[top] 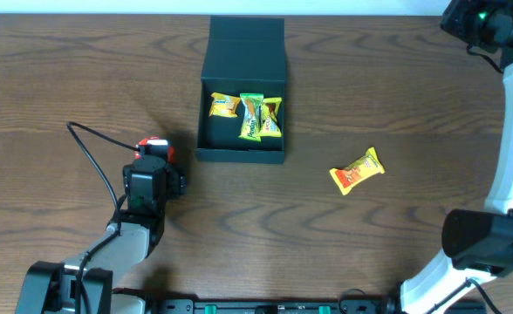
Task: Pack container
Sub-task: 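Lower the left gripper around the red Pringles can and grasp it, then lift the Pringles can and carry it into the box with left gripper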
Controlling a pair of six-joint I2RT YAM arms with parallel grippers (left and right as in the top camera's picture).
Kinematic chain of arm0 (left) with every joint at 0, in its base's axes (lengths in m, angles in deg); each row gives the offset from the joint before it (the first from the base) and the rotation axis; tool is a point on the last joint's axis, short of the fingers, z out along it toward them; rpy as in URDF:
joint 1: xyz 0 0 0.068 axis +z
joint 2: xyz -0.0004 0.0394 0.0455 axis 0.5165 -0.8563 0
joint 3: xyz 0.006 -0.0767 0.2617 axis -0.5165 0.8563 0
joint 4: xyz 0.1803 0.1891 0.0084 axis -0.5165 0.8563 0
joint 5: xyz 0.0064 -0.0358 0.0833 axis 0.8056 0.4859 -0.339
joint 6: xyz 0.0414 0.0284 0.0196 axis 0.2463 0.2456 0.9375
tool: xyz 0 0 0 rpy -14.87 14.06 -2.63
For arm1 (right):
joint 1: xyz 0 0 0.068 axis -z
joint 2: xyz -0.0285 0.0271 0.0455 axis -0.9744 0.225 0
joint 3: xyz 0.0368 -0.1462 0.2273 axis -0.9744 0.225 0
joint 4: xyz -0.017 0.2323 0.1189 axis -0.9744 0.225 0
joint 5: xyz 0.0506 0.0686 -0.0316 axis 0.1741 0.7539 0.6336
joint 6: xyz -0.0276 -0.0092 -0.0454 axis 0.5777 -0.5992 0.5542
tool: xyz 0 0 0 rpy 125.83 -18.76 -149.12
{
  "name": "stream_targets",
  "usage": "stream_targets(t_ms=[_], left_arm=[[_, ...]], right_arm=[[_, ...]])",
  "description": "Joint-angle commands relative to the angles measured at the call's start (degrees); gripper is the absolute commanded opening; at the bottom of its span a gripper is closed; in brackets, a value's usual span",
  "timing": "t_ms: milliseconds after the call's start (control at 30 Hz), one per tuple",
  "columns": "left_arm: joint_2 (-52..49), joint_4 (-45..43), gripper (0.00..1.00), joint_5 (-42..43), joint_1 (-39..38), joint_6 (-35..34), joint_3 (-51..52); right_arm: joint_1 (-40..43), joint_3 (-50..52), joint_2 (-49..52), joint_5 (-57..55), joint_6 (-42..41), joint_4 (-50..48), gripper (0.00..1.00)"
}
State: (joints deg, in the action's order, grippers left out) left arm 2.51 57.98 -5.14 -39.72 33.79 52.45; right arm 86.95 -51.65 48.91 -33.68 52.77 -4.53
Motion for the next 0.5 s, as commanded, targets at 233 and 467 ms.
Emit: stream_targets(t_ms=[233,467], left_arm=[[-0.35,-0.15,0.63,-0.98,0.35,0.22,-0.24],[2.29,8.07,0.63,-1.01,0.31,0.22,-3.08]], right_arm=[[0.92,-0.50,-0.79,-0.07,-0.55,0.11,0.13],[0.92,-0.50,-0.79,-1.57,-0.55,0.70,0.13]])
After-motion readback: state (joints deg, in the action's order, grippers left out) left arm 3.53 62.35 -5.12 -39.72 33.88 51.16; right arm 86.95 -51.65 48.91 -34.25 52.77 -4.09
